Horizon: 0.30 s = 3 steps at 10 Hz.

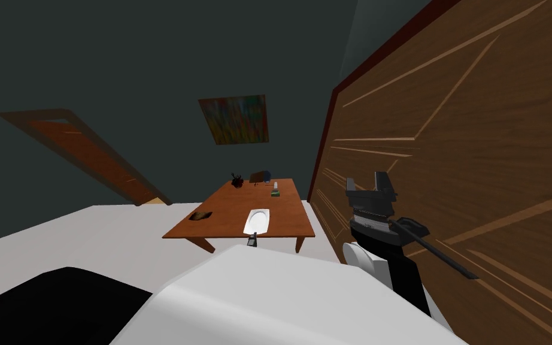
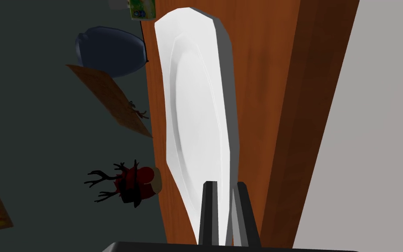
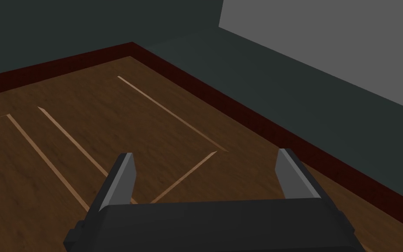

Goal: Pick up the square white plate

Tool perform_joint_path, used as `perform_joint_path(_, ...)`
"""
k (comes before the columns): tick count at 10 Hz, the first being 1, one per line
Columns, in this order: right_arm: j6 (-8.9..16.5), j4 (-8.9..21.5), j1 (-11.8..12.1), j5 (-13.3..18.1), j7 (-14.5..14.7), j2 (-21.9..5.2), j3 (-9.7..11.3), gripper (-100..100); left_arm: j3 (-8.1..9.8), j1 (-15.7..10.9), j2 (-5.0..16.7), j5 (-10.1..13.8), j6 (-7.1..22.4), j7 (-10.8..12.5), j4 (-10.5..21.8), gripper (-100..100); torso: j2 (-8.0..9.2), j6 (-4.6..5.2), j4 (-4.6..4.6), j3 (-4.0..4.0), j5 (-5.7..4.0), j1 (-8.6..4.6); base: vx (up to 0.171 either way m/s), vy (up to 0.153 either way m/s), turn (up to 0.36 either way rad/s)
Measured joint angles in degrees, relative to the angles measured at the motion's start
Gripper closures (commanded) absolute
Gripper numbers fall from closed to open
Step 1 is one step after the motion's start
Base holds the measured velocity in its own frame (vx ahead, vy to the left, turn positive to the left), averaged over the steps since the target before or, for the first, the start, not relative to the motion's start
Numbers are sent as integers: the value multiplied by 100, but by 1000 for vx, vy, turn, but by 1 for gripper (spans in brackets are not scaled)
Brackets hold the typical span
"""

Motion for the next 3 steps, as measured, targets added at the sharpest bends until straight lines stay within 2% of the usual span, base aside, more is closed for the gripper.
perform_joint_path(1, 0, 0, 0, 0, 0, 0, 0, 0, 17, -126, 5, 9, 58, -16, 18, 100, 20, -2, 2, 11, 0, 4, -144, -26, 21)
perform_joint_path(2, 0, 0, -1, 0, 0, 0, 0, 0, 19, -181, 29, 12, 141, -5, -30, 100, 31, -3, 4, 17, -1, -2, -64, -18, 7)
perform_joint_path(3, 0, 0, 0, 0, 0, 0, 0, 0, 20, -181, 31, 13, 165, 1, -36, 0, 13, -2, 2, 9, -2, -1, -12, -3, 0)
